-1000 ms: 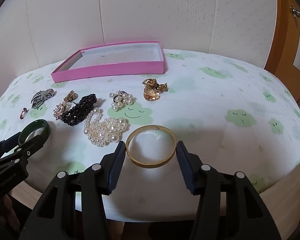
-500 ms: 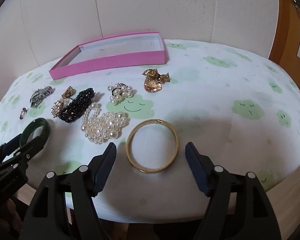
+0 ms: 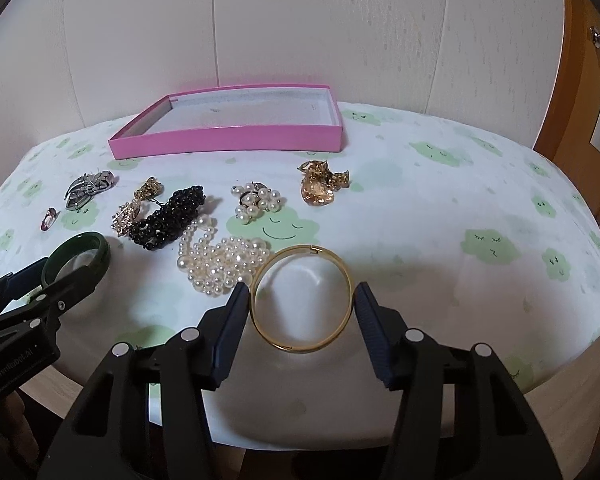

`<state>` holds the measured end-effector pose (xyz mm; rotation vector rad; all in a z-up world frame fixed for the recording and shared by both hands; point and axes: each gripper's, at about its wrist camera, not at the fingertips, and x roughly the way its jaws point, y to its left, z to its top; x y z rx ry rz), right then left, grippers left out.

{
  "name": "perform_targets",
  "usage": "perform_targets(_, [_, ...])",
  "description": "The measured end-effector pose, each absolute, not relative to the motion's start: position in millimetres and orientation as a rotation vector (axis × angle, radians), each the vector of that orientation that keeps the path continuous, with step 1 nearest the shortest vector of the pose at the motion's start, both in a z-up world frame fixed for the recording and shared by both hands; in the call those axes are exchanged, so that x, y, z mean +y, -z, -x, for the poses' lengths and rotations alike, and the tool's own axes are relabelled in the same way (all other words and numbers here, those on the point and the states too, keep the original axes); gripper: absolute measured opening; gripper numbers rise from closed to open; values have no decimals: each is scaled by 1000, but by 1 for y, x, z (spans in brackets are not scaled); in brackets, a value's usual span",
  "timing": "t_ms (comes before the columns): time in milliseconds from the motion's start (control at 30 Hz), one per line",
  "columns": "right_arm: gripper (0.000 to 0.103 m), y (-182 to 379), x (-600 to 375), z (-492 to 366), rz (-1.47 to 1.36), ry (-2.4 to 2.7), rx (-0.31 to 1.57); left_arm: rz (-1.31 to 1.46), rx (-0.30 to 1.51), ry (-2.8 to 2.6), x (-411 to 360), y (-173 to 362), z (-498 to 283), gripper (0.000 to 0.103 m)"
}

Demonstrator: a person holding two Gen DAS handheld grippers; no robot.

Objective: Organize jewelry
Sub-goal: 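Carry both bangles into the pink tray and open both tools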

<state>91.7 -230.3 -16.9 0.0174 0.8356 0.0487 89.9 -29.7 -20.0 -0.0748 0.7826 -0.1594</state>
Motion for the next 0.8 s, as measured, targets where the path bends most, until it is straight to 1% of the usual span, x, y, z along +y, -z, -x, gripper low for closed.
perform_targets(467, [54, -6, -233, -94, -40, -49, 783, 77, 741, 160, -31, 0, -95, 71])
perform_targets(800, [54, -30, -230, -139, -58, -54, 755, 78, 710, 162, -37, -22, -127, 71])
